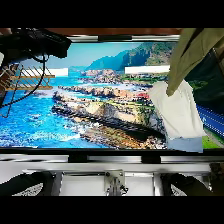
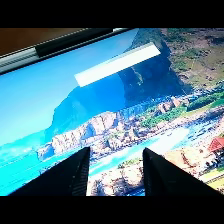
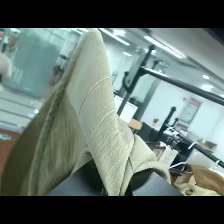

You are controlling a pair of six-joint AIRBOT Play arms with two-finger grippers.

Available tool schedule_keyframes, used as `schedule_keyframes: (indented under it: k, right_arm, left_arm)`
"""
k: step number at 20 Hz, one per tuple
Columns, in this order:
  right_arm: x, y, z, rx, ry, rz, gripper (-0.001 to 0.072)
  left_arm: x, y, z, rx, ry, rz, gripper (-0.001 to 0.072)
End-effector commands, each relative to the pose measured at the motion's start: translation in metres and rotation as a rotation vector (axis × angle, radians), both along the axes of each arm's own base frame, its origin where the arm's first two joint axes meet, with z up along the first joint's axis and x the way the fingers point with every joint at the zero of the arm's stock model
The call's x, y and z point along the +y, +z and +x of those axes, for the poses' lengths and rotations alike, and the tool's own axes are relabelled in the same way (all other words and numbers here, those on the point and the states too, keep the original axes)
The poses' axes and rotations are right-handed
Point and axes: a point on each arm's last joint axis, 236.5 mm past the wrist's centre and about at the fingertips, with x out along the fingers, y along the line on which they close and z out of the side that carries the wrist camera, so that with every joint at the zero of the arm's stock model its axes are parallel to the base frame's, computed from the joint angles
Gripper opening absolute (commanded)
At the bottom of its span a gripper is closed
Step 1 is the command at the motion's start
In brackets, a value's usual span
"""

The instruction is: Fold the shirts.

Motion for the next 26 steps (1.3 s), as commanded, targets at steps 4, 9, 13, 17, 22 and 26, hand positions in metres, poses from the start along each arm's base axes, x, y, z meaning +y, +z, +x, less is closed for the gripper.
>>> schedule_keyframes:
  k: [4,9,13,17,22,26]
  right_arm:
    - [0.045,0.013,-0.009,-0.05,0.335,0.242,0.0066]
    - [0.118,0.004,-0.015,0.029,0.621,0.294,0.0066]
    - [0.175,0.0,-0.035,0.067,0.758,0.233,0.0067]
    - [0.21,-0.008,-0.05,0.115,0.841,0.234,0.0066]
    - [0.247,-0.037,-0.067,0.255,0.905,0.211,0.0067]
    - [0.271,-0.052,-0.083,0.328,0.966,0.182,0.0067]
  left_arm:
    - [-0.003,0.027,0.021,-0.094,0.054,-0.146,0.0421]
    - [0.009,0.039,0.038,-0.095,0.131,-0.314,0.0613]
    - [0.017,0.039,0.043,-0.101,0.149,-0.318,0.0617]
    - [0.029,0.071,0.048,-0.212,0.167,-0.368,0.0619]
    - [0.043,0.095,0.048,-0.257,0.191,-0.428,0.062]
    - [0.033,0.086,0.049,-0.207,0.173,-0.465,0.062]
